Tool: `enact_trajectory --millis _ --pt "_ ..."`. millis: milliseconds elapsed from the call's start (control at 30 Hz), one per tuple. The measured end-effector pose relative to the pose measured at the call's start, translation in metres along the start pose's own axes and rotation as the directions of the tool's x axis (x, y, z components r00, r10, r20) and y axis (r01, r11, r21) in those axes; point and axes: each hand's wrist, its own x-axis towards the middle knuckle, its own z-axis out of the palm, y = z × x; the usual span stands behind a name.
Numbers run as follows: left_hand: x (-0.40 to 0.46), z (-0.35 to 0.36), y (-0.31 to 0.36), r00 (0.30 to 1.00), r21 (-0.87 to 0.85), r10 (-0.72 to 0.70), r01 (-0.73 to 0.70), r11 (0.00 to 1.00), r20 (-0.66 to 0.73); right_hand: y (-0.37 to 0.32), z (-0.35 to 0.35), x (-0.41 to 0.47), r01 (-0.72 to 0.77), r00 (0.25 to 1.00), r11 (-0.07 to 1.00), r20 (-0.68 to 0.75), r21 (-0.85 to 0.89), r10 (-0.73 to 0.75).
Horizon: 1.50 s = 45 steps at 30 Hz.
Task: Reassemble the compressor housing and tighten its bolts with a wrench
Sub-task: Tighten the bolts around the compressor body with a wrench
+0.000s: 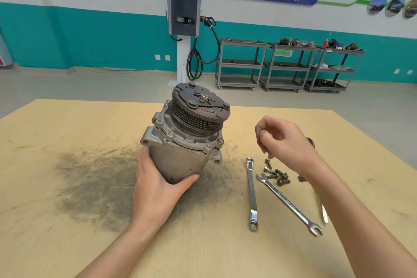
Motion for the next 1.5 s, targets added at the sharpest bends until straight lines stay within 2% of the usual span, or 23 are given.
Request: enact_trajectory --millis 167,300,433,633,867,1100,1133,1200,1267,1333,1367,1400,1433,1500 --pt "0.000 0.000 0.000 1.000 -0.013 0.003 -0.003 1.000 -0.003 0.030 -0.013 -0.031 -0.049 0.989 0.960 0.122 -0.277 0.085" --pt "0.001 0.000 0.000 1.000 -0.013 0.005 -0.005 1.000 -0.004 0.052 -0.020 -0.057 -0.092 0.971 0.821 0.133 -0.563 0.200" --pt "0.001 0.000 0.002 1.000 -0.016 0.006 -0.006 1.000 -0.003 0.060 -0.024 -0.072 -0.095 0.958 0.720 0.133 -0.688 0.253" --pt "0.000 0.000 0.003 1.000 -0.015 0.004 -0.004 1.000 -0.007 0.060 -0.021 -0.080 -0.083 0.922 0.622 0.177 -0.779 0.345" --pt "0.000 0.000 0.004 1.000 -0.010 -0.002 0.002 1.000 -0.010 0.059 -0.005 -0.069 -0.007 0.880 0.440 0.204 -0.898 0.430" --pt "-0.001 -0.002 0.007 1.000 0.000 -0.017 0.017 1.000 -0.001 0.053 0.003 -0.048 -0.073 0.808 0.435 0.202 -0.898 0.553" --pt "0.000 -0.002 0.007 1.000 0.003 -0.022 0.022 1.000 0.000 0.051 0.000 -0.046 -0.104 0.808 0.465 0.197 -0.879 0.555" --pt "0.000 -0.002 0.008 1.000 0.008 -0.022 0.022 1.000 0.000 0.044 -0.012 -0.041 -0.233 0.818 0.628 0.200 -0.743 0.540" --pt "0.000 -0.002 0.008 1.000 0.009 -0.019 0.019 1.000 -0.002 0.033 -0.025 -0.034 -0.377 0.848 0.826 0.202 -0.419 0.490" --pt "0.000 -0.002 0.007 1.000 0.009 -0.022 0.022 1.000 -0.004 0.024 -0.031 -0.024 -0.412 0.897 0.911 0.176 -0.003 0.406" --pt "0.000 -0.002 0.007 1.000 0.009 -0.027 0.027 1.000 -0.005 0.019 -0.031 -0.020 -0.394 0.917 0.892 0.162 0.220 0.365" --pt "0.000 -0.002 0.007 0.999 0.010 -0.032 0.032 0.999 -0.006 0.014 -0.029 -0.014 -0.370 0.929 0.828 0.157 0.422 0.335" --pt "0.000 -0.002 0.007 0.999 0.011 -0.036 0.036 0.999 -0.006 0.010 -0.024 -0.009 -0.346 0.936 0.730 0.162 0.589 0.313" --pt "0.000 -0.002 0.007 0.999 0.016 -0.042 0.042 0.999 -0.003 0.002 -0.012 0.003 -0.314 0.938 0.509 0.180 0.801 0.296"
